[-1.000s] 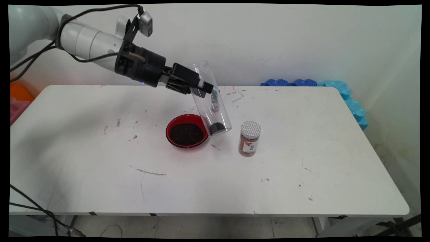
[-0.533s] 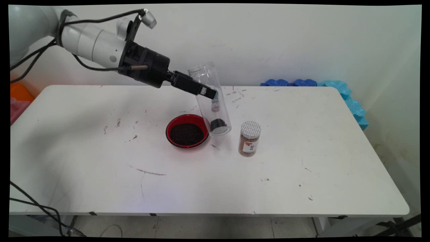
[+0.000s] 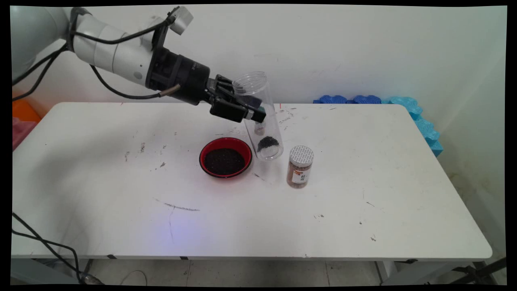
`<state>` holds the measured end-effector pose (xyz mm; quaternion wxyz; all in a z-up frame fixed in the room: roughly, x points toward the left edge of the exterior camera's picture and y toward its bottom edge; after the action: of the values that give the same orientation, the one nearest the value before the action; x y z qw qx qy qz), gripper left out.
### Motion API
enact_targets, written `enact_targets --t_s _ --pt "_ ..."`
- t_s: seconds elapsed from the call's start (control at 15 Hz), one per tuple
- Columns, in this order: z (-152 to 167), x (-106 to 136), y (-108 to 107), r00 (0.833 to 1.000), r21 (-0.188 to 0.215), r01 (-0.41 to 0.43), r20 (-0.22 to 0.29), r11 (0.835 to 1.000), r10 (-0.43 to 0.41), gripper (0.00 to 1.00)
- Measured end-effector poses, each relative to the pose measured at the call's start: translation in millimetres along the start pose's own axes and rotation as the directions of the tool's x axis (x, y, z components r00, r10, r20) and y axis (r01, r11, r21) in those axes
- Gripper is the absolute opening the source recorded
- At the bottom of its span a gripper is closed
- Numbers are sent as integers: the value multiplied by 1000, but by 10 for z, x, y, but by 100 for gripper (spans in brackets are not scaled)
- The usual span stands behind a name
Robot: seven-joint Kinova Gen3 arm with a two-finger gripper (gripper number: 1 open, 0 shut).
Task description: Pour the black seasoning powder in the red bowl, then place the picked object on the table
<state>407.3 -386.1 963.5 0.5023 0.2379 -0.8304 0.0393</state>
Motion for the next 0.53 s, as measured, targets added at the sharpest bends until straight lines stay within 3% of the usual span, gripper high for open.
enact_targets --t_s 0.27,0.53 --pt "49 9 72 995 6 -97 23 995 96 0" --pt "108 8 114 991 12 -128 50 992 127 0"
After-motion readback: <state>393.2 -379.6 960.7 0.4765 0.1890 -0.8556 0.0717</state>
